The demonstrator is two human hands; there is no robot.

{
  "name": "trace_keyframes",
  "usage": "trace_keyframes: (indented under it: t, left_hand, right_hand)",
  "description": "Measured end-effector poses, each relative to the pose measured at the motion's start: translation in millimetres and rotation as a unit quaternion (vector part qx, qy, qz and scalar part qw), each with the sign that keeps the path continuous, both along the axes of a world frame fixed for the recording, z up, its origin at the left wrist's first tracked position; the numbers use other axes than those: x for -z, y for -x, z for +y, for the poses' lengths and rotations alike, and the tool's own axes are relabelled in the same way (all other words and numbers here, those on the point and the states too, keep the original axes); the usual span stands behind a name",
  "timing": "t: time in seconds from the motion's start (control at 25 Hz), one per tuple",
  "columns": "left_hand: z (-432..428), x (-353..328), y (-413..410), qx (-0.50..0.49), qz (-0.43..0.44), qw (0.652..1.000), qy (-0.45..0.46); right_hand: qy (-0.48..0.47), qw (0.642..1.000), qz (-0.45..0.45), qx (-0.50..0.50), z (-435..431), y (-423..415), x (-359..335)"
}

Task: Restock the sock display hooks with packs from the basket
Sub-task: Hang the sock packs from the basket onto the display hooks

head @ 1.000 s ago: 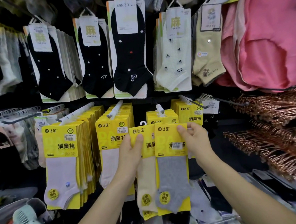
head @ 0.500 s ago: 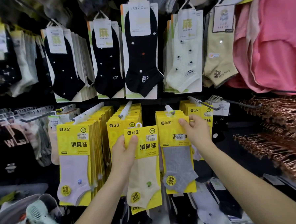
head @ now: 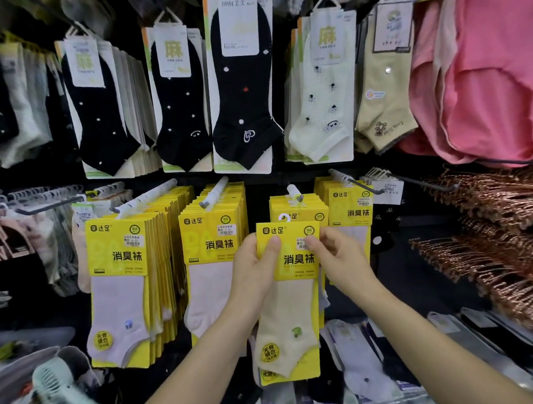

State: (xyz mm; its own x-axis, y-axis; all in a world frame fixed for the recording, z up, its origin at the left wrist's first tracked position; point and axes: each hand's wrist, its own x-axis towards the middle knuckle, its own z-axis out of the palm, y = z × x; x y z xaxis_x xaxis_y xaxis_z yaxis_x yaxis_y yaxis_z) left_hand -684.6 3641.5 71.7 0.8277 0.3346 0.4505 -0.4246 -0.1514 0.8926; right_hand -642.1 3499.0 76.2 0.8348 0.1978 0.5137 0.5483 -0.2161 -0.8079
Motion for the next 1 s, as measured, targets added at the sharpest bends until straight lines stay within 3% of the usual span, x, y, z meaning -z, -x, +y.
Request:
trace_keyframes:
  t: [0.36,0.84,1.0]
  left_hand:
    - [-12.1,2.2,-9.6,0.014,0.009,0.999,-0.03]
    - [-1.8,23.4,-26.6,-0.028,0.082,0.993,-0.08]
    - [-4.9,30.6,-27.3,-0.015,0.095,0.993,-0.072]
  right_hand:
    - [-0.078,0.991,0.071,0.084,-20.1,-17.2,-16.8]
    - [0.003,0.989,0.033,0.143,7.3,-44.6,-15.1]
    - [-0.026,0.985,0.047,0.162,4.6,-43.0,-7.7]
